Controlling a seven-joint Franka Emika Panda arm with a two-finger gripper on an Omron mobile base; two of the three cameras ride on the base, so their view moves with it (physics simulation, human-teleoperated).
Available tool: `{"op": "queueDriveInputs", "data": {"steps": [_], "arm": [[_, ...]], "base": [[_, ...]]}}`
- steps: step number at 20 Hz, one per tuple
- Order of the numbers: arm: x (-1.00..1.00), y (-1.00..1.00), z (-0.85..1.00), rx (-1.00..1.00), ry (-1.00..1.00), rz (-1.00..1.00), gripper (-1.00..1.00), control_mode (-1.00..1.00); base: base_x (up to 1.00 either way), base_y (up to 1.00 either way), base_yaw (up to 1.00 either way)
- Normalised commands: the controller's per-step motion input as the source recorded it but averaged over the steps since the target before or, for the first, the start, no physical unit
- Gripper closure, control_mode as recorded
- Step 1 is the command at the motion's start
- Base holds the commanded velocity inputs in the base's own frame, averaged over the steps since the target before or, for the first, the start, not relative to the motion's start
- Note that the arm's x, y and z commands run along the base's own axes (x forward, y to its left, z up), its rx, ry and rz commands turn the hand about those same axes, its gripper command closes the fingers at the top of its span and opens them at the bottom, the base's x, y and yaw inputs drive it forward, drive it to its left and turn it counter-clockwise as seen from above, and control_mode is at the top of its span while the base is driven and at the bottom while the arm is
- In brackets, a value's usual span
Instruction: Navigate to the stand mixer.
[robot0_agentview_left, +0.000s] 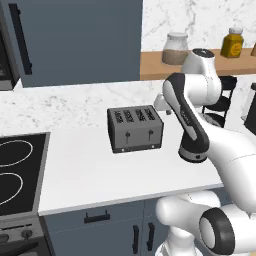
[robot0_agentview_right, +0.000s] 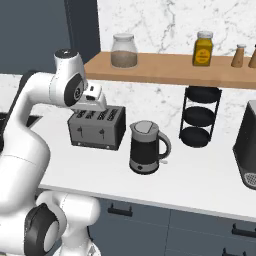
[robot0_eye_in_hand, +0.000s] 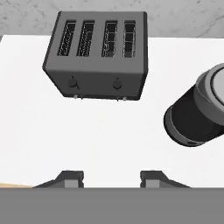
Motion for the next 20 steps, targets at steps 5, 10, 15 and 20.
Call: {"op": "queueDriveInputs", "data": {"steps": [5,10,15,20], "arm": [[0.00,0.00,0.00,0.00,0.00,0.00,-1.00,1.00],[0.00,0.00,0.00,0.00,0.00,0.00,-1.00,1.00],[0.00,0.00,0.00,0.00,0.00,0.00,-1.00,1.00],[0.00,0.00,0.00,0.00,0.00,0.00,-1.00,1.00]], "base": [[-0.04,0.00,0.00],[-0.58,0.00,0.00],[0.00,0.05,0.00],[-0.18,0.44,0.47]]}}
